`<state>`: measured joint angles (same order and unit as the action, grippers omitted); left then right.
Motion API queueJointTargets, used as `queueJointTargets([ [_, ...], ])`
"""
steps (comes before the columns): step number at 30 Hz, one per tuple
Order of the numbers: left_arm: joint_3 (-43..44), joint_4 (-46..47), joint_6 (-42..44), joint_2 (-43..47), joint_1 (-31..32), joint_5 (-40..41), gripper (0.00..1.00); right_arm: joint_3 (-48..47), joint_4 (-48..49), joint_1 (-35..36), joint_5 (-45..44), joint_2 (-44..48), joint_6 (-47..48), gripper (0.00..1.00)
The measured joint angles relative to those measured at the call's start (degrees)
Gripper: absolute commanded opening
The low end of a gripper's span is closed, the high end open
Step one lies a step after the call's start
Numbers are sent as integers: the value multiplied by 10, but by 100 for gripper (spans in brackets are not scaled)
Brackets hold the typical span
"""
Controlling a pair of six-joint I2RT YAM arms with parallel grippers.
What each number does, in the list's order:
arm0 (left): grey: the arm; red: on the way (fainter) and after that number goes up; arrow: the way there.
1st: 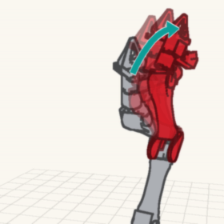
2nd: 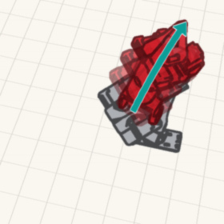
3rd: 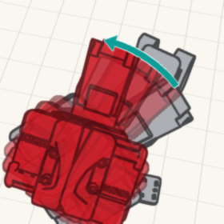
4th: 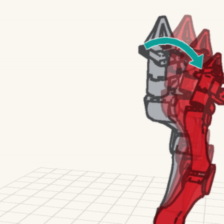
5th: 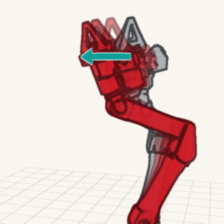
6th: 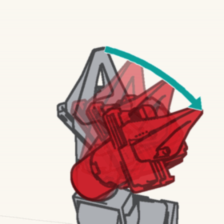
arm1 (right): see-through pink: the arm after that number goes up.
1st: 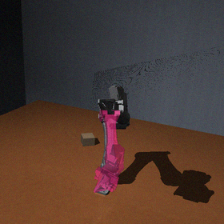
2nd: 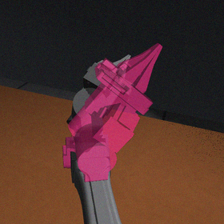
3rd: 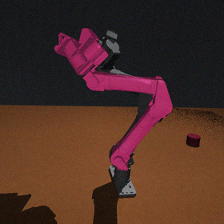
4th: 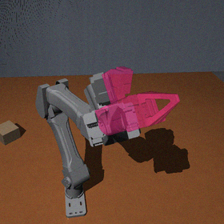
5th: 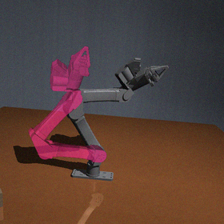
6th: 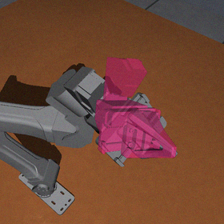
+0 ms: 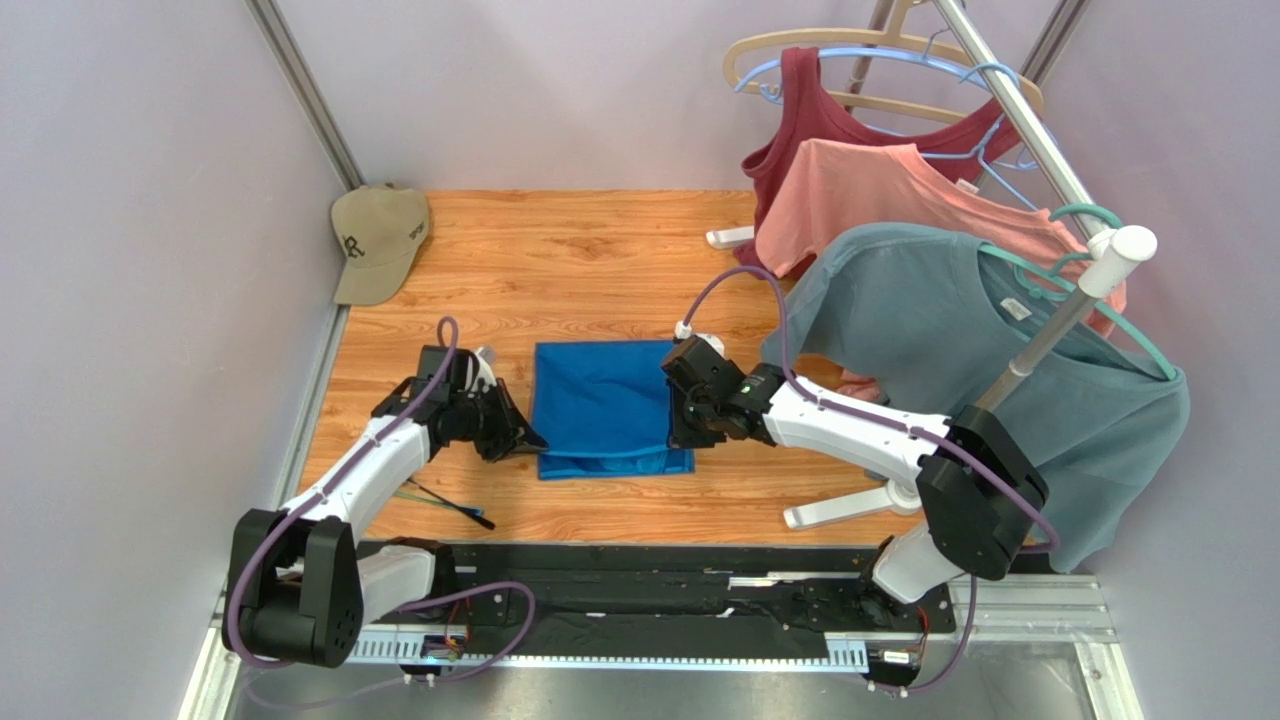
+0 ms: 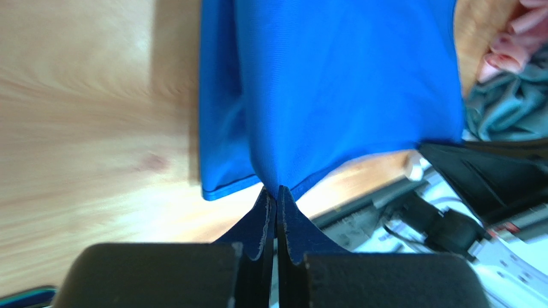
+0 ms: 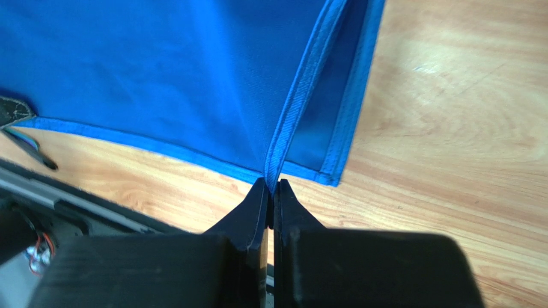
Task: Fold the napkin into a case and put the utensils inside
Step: Smooth out the square-folded napkin at the center of the board.
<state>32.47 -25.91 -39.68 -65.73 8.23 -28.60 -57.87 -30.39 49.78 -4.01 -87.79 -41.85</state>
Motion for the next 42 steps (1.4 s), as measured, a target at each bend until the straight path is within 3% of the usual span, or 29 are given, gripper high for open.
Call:
queueJointTargets([
  [6,-5,16,-33,12,40,-72,0,23,8,-54,73,1,30,20],
  [8,-5,12,-43,35,53,-78,0,24,9,-76,99,2,39,30],
  [15,-7,-43,-59,103,60,-3,0,44,56,-73,206,3,22,48],
  [20,-26,-47,-61,90,59,18,0,88,81,-60,220,21,-3,48],
  [22,-30,-49,-61,83,59,24,0,106,90,-60,218,31,-14,41],
  [27,-32,-50,-61,82,59,37,0,156,112,-60,207,54,-52,59],
  [36,-52,-55,-80,117,59,71,0,213,172,-68,186,77,-146,60],
  [42,-121,-53,-138,195,59,95,0,264,226,-69,174,83,-237,57],
])
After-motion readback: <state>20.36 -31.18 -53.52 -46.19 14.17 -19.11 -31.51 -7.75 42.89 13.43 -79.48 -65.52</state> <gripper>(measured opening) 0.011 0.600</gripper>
